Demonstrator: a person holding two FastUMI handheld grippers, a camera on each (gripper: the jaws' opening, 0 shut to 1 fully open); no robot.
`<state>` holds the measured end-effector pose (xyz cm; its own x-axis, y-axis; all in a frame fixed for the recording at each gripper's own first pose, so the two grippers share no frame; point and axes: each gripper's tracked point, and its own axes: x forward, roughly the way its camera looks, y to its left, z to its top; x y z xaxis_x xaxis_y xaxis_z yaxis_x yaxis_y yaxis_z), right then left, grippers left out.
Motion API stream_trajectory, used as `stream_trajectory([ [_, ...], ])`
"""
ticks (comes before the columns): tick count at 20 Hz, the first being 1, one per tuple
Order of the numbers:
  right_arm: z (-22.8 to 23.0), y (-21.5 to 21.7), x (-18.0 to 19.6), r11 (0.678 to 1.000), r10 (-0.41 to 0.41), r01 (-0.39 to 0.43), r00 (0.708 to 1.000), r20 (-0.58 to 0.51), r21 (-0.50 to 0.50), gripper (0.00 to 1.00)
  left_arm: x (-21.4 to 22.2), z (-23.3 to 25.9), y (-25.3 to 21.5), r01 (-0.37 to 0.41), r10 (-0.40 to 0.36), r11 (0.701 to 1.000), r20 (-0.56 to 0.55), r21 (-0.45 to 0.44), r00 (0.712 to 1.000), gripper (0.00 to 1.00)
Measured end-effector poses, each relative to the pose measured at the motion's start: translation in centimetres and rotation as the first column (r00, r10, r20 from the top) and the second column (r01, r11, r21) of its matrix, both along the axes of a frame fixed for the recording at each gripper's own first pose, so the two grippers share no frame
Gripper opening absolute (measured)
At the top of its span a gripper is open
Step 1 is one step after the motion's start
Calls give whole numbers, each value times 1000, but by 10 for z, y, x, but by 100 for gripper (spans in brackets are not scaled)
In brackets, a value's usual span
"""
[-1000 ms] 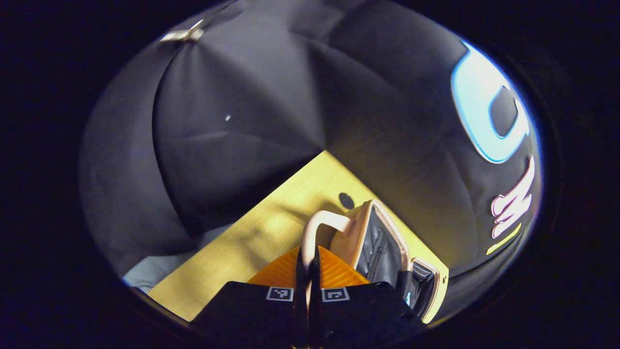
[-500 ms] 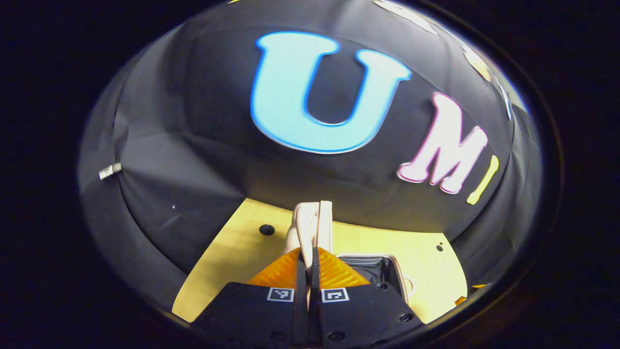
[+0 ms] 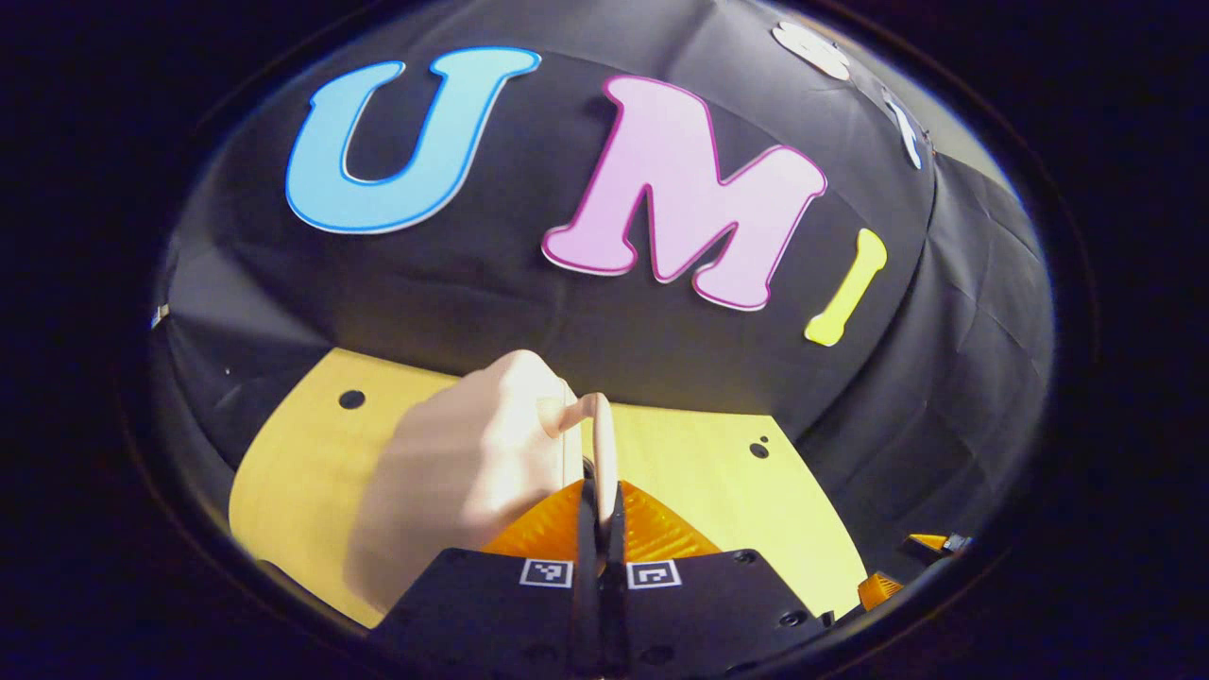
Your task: First open the suitcase, pack the skin care products into it, and then close the suitcase.
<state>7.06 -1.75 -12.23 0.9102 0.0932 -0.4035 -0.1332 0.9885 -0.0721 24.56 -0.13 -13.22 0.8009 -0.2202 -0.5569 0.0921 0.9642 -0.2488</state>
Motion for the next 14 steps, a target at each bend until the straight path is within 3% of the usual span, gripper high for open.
stream_trajectory([
  [4,-5,-45,0,998,-63,63,998,-5,21,98,5,-83,-61,25,-20,999,-139,31,990,8],
  [9,0,-74,-3,994,-100,99,995,10,51,98,0,-155,-89,10,20,993,-258,114,966,14],
  [11,6,-79,1,992,-113,112,993,22,56,98,-2,-145,-96,23,4,993,-229,118,973,23],
  [14,14,-77,11,989,-138,135,989,51,68,98,-11,-94,-112,26,-20,998,-99,61,995,57],
])
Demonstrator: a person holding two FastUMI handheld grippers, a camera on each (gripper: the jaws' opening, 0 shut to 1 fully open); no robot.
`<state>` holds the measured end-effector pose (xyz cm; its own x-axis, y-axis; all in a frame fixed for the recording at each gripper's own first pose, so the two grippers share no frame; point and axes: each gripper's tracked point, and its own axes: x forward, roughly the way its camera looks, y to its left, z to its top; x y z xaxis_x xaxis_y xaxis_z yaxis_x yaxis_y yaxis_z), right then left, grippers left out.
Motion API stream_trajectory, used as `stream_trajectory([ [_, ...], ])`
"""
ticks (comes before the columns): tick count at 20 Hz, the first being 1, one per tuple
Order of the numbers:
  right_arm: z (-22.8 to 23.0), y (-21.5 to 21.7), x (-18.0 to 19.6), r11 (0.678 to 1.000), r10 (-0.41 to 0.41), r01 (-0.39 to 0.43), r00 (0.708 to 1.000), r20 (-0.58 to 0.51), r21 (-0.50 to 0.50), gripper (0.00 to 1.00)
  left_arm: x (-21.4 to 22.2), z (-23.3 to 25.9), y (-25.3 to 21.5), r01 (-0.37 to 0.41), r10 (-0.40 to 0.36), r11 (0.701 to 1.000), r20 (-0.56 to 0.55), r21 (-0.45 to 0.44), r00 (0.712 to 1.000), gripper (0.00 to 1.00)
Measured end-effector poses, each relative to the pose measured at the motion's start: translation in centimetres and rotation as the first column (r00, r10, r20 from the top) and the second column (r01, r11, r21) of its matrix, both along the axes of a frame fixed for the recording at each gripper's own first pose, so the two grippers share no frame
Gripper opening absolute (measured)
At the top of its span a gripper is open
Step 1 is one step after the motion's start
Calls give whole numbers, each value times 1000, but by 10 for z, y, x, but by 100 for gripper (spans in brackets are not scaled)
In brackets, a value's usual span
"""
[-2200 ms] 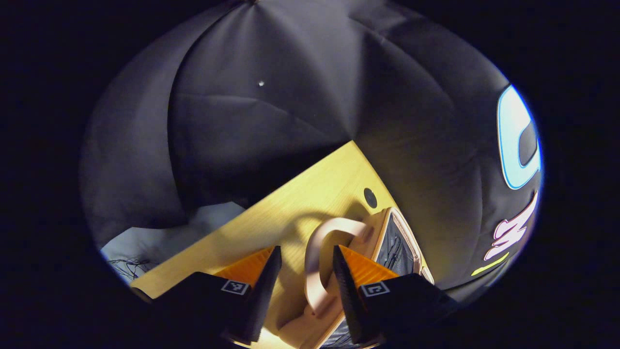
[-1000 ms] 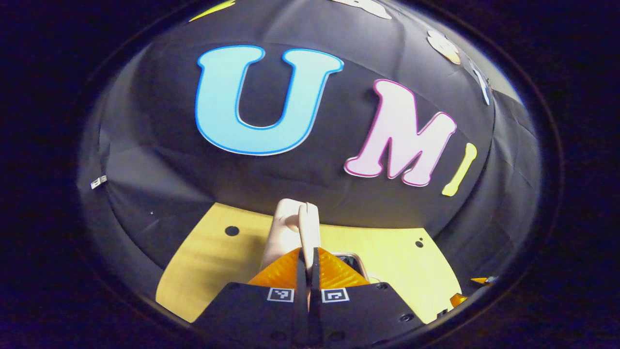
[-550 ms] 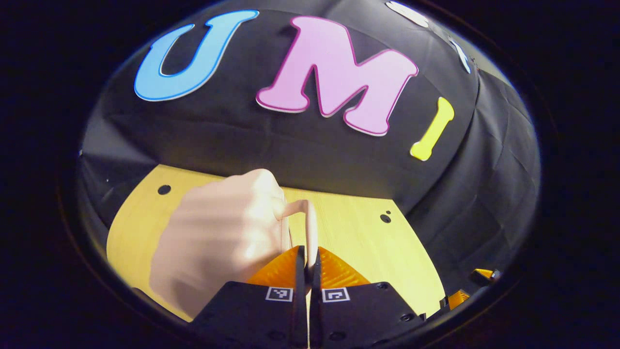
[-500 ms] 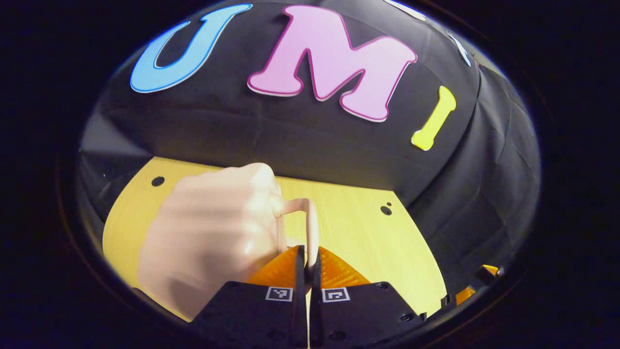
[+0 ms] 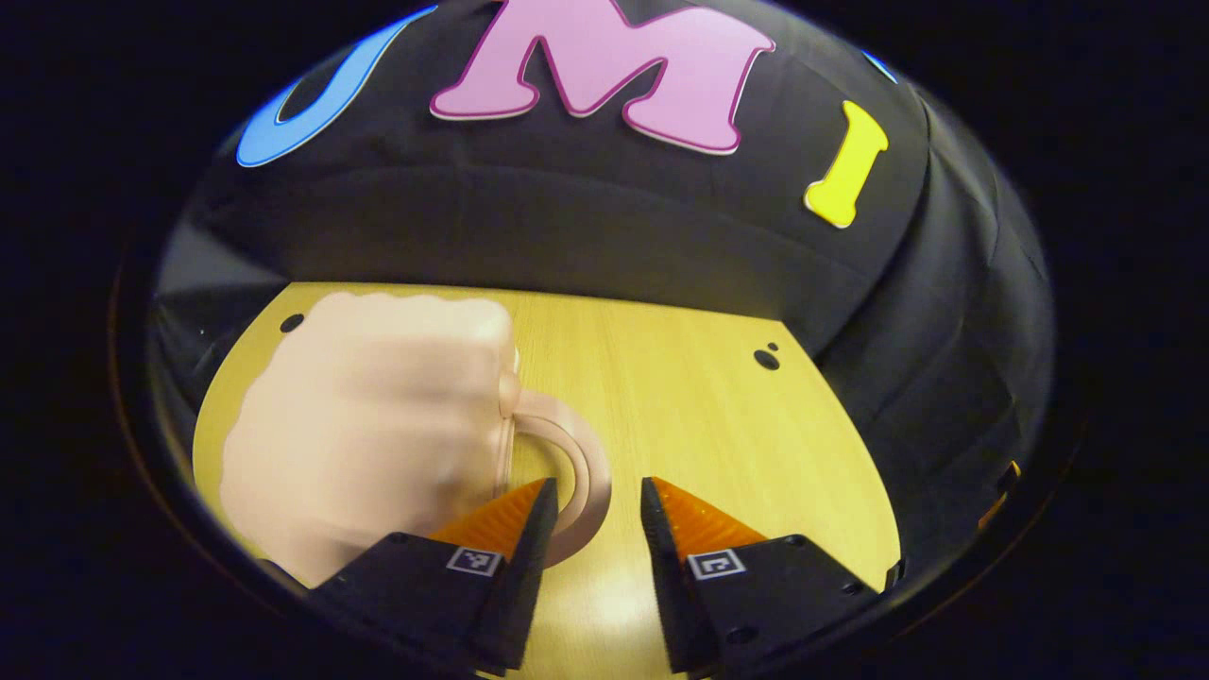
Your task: First open the suitcase, pack the skin care products into it, and then close the suitcase.
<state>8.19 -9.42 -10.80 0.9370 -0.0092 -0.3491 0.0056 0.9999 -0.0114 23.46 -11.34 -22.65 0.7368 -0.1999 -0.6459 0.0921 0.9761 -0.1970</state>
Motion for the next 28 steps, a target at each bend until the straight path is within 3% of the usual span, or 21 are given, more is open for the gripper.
stream_trajectory([
  [1,3,2,4,1000,-11,11,1000,6,0,98,-5,21,0,-13,14,1000,55,-17,998,69],
  [2,6,7,5,1000,-24,24,1000,9,6,98,-12,44,2,-13,17,999,114,-36,993,87],
  [3,11,11,7,999,-38,38,999,18,14,98,-23,67,4,-18,24,999,174,-37,984,97],
  [7,40,37,-4,997,-68,66,995,70,34,97,-79,163,39,-30,18,999,399,26,917,97],
  [10,55,66,-21,998,-56,53,995,86,41,98,-109,236,66,-100,45,994,622,53,782,96],
  [11,61,76,-26,998,-44,41,994,97,38,98,-124,239,70,-114,50,992,662,54,748,96],
  [12,67,85,-31,999,-30,26,993,112,32,98,-132,242,76,-126,50,990,678,64,733,95],
  [15,77,106,-45,1000,0,-3,989,147,23,97,-151,227,101,-161,43,979,656,121,753,96],
  [18,80,121,-58,1000,21,-24,986,164,15,98,-171,225,122,-206,63,969,668,138,742,96],
  [22,64,145,-81,998,56,-59,990,130,25,98,-180,207,125,-185,76,976,625,112,777,96],
  [28,61,179,-102,989,145,-144,981,126,-16,98,-203,191,138,-178,67,976,612,122,788,96],
])
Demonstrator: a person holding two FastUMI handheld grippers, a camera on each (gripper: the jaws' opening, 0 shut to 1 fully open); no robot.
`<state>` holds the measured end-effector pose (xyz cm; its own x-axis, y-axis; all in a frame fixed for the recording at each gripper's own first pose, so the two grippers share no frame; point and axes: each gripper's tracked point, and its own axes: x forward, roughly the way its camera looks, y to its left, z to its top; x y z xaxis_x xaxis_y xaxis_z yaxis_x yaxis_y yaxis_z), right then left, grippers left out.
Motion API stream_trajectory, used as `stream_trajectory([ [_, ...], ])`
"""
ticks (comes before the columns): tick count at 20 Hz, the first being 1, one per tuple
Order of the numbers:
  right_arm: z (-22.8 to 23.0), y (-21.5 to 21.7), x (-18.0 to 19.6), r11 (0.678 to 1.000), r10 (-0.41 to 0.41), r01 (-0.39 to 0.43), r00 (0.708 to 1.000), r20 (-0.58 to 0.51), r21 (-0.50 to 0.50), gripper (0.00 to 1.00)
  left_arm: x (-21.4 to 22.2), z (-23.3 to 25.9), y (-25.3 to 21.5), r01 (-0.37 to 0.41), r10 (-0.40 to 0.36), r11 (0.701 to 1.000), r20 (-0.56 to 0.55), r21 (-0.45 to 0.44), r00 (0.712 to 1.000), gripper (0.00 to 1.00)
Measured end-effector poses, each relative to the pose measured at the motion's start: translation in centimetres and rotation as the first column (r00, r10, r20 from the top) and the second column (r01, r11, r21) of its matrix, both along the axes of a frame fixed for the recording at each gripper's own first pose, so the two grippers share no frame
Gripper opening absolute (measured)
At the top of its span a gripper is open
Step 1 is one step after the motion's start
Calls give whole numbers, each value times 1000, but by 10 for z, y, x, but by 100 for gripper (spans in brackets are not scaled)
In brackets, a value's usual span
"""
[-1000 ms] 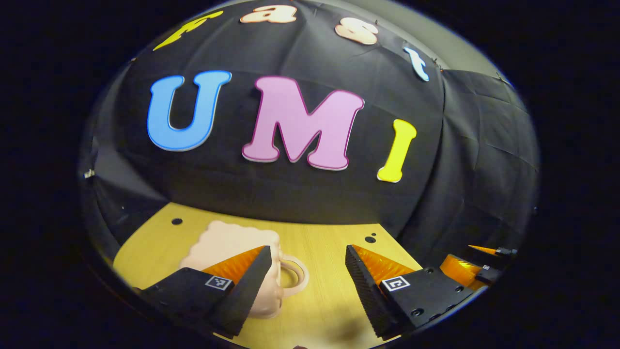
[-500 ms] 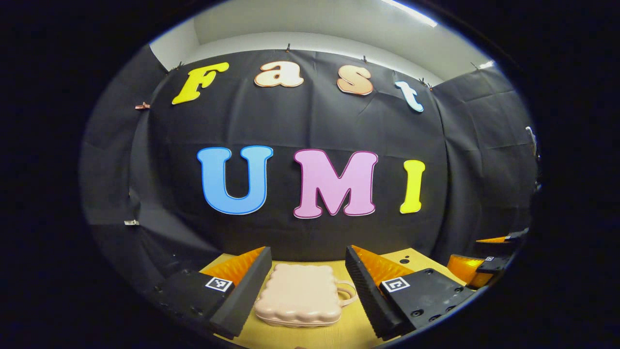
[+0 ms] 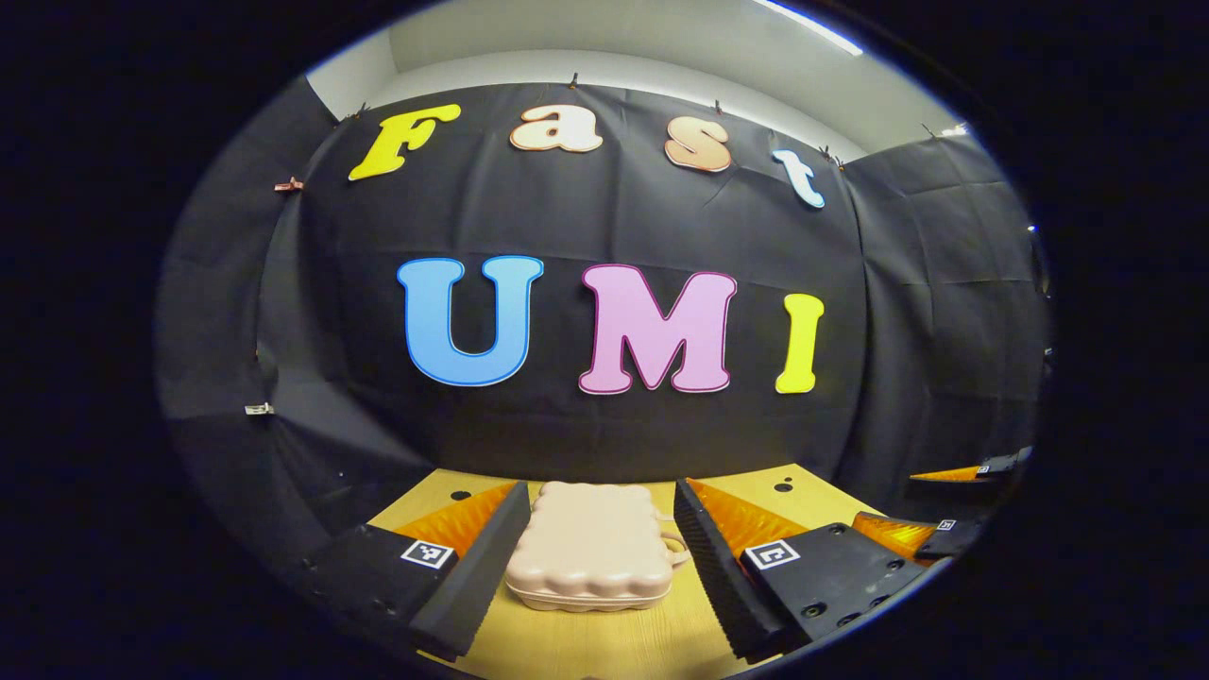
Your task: First open the suitcase, pack the skin care products into it, and then close the suitcase.
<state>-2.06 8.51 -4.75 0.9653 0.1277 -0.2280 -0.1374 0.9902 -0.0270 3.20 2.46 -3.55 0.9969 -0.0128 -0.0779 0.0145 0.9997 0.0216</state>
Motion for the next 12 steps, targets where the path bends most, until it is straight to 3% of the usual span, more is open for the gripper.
stream_trajectory([
  [6,-5,2,-6,999,4,-2,999,-34,52,98,-11,5,17,-55,55,998,13,-11,998,96],
  [12,-10,-8,-11,999,-10,12,999,-49,45,98,-17,1,14,-55,55,998,8,-5,998,96],
])
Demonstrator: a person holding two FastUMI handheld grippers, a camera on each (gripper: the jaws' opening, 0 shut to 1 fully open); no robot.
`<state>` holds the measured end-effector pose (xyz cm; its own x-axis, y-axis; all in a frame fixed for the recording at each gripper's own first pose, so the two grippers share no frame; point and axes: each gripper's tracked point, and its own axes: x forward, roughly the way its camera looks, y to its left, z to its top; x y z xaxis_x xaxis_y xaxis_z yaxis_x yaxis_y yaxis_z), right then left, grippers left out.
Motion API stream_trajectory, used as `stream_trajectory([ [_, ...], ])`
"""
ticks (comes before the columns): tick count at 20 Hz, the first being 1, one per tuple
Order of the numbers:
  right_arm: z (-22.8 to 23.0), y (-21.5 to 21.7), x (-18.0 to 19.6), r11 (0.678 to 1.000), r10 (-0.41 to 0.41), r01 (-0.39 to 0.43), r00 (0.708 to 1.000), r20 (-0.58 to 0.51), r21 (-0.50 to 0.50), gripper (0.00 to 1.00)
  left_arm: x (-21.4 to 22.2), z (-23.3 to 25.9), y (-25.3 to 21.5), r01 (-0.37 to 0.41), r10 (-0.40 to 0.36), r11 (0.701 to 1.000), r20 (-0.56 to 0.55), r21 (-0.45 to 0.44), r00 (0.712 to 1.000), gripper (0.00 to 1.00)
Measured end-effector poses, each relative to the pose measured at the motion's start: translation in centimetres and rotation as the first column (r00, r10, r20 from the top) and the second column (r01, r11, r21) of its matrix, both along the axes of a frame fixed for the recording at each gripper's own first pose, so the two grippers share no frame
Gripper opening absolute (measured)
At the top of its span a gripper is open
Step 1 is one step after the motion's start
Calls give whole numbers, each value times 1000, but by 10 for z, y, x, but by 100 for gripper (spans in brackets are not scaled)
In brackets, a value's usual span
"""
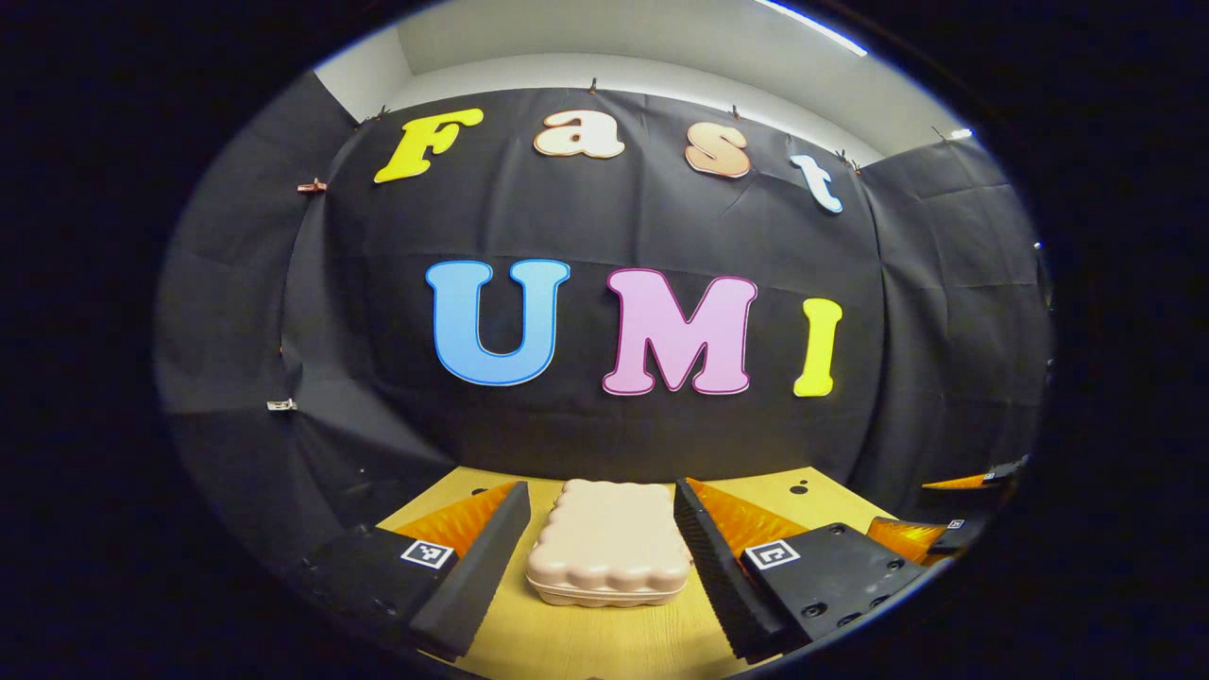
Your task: First open the suitcase, pack the skin care products into it, and then close the suitcase.
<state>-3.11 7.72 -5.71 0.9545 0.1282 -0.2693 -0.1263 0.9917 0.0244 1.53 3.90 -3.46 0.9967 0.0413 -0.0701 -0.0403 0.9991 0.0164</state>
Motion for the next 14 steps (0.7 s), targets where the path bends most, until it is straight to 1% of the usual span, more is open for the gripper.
stream_trajectory([
  [7,-6,-11,-4,1000,-27,27,999,-17,-1,98,-3,-10,-11,36,-35,999,-22,38,999,96],
  [11,-7,-12,-6,999,-34,34,999,-23,4,98,-9,-16,-17,52,-52,999,-40,-2,998,96],
  [14,-8,-12,-7,1000,-30,29,999,-24,-3,98,-10,-18,-15,47,-47,999,-45,14,998,96],
])
